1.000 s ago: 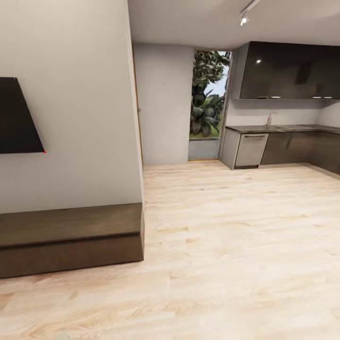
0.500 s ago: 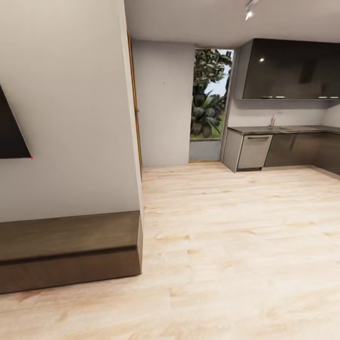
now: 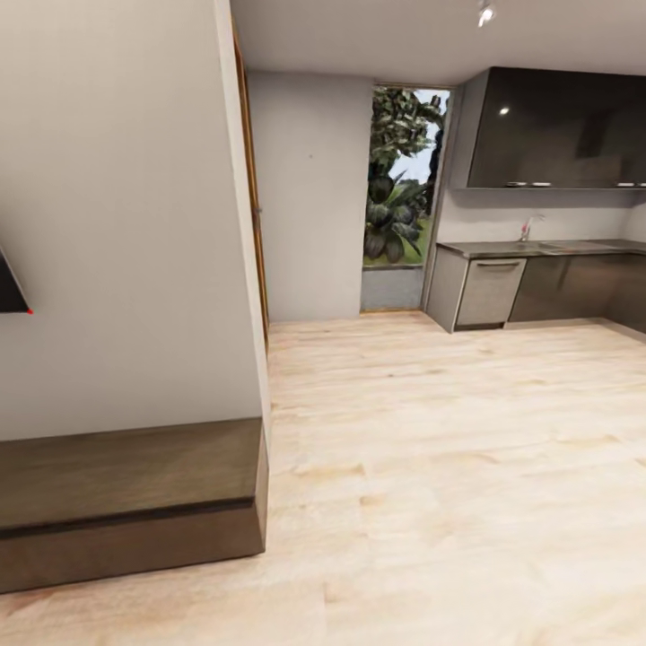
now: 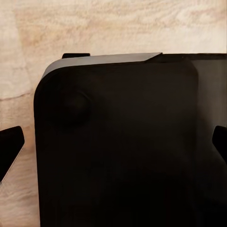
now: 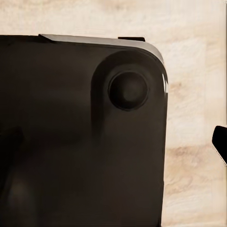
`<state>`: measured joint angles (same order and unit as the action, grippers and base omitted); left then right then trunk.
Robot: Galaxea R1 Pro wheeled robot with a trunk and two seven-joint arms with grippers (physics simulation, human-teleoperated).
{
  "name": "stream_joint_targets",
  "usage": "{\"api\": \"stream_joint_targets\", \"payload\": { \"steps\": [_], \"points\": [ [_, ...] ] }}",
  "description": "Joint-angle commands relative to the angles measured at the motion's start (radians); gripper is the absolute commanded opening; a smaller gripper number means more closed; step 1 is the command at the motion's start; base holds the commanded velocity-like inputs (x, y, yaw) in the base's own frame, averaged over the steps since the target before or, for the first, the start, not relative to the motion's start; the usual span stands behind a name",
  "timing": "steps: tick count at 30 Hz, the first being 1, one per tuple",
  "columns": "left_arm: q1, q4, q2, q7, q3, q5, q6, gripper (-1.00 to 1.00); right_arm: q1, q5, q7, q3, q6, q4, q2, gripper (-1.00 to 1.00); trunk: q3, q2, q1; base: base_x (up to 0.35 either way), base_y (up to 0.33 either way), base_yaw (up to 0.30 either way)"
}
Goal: Place each of the two pumpkins and all three candles from the living room inside a cabinet in the living room (use any cabinet), then make sure every cabinet is closed, and position the cauldron so it is next to a table in the living room.
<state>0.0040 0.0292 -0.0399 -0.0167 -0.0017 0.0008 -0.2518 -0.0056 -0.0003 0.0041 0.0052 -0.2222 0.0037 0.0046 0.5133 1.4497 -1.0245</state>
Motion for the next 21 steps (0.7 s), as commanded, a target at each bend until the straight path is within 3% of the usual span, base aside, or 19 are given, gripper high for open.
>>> {"api": "stream_joint_targets", "payload": {
  "steps": [1,9,21],
  "points": [
    [0.0,0.001,0.0,-0.002,0.0,0.0,-0.001,1.0,-0.001,0.0,0.002,0.001,-0.003,0.001,0.0,1.0,0.001,0.0,-0.001,0.25,0.002,0.0],
    [0.0,0.001,0.0,-0.002,0.0,0.001,-0.001,1.0,-0.001,0.0,0.008,0.001,0.0,0.007,0.002,1.0,0.001,0.0,-0.001,0.082,0.001,0.0],
    [0.0,0.001,0.0,-0.002,0.002,0.003,-0.001,1.0,-0.001,-0.007,0.006,-0.003,-0.003,0.001,0.0,1.0,0.001,0.0,-0.001,0.267,0.095,0.01]
  ]
}}
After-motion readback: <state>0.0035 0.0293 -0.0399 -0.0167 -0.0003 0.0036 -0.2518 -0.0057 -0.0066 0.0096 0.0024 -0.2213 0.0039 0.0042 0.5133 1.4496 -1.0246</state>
